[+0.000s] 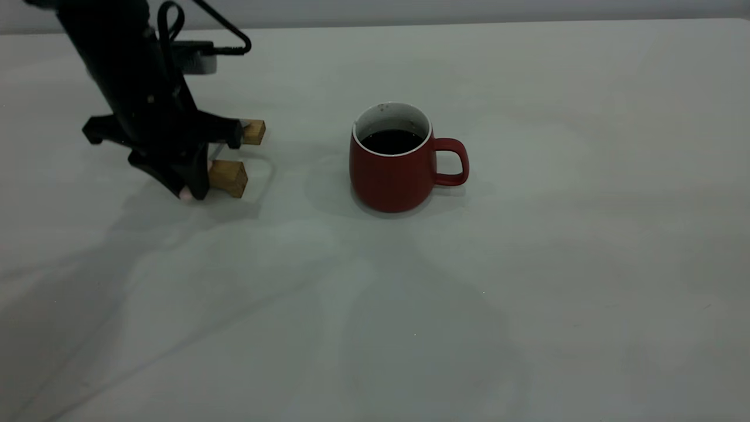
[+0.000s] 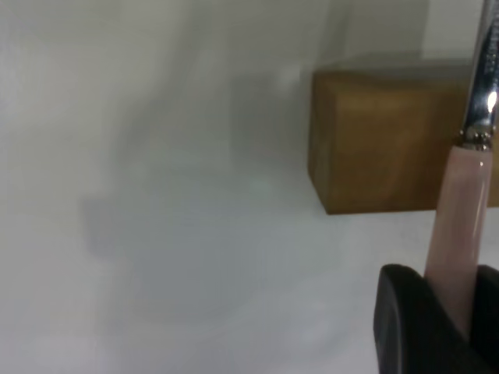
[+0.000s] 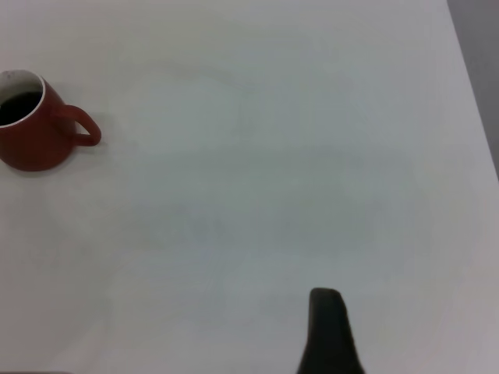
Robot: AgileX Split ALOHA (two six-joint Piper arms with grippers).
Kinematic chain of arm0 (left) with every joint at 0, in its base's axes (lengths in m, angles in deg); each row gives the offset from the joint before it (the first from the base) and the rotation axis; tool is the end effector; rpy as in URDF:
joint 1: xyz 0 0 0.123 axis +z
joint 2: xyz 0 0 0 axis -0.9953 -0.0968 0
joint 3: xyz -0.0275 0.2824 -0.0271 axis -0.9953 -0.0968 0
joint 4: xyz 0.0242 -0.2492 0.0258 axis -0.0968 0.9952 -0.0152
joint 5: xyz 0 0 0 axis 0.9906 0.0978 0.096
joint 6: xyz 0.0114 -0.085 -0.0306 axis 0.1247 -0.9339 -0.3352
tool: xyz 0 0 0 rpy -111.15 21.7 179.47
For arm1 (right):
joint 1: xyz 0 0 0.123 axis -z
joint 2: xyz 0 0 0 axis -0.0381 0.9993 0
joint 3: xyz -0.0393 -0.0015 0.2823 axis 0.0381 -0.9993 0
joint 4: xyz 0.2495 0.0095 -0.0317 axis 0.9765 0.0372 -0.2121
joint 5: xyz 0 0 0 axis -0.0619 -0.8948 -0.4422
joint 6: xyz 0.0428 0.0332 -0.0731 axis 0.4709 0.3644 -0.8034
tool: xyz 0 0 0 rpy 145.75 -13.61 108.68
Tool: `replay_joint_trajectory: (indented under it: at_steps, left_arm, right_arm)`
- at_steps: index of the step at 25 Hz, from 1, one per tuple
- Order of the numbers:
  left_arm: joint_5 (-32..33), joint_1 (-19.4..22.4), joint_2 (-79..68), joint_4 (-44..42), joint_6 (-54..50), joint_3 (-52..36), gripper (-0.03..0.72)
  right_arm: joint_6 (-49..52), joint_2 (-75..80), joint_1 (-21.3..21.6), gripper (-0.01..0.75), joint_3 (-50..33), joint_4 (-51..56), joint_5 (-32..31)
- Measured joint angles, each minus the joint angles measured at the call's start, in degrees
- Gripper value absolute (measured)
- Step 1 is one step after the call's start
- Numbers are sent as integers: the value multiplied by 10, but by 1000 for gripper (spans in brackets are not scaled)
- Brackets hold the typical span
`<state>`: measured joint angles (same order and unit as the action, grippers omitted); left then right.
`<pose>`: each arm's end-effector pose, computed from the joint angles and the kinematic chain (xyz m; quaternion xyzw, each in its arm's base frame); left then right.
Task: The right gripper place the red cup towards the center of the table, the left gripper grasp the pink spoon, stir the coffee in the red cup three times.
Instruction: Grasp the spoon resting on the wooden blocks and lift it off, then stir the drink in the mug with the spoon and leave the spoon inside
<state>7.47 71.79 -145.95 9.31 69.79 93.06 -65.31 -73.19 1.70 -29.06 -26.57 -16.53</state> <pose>0.3968 -0.0920 0.0306 0.0565 0.9945 -0.0296 0.0835 -0.0054 0.0005 0.2664 -0.0039 0.8853 0.0049 0.4650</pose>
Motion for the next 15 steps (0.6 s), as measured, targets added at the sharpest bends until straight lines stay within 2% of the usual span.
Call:
replay_joint_trajectory:
  at_steps: [8,10,13,15]
  left_arm:
    - [229,0,6,-1,11,161,175]
    - [306,0,9,7,10,211,175]
    - [389,0,13,66,-3,295,175]
    - [389,0,14,138,-46,336,175]
  right_arm:
    - [0,0,0,591,0,0,0]
    - [0,0,0,591,0,0,0]
    - [0,0,0,591,0,0,0]
    - [0,0,0,591,0,0,0]
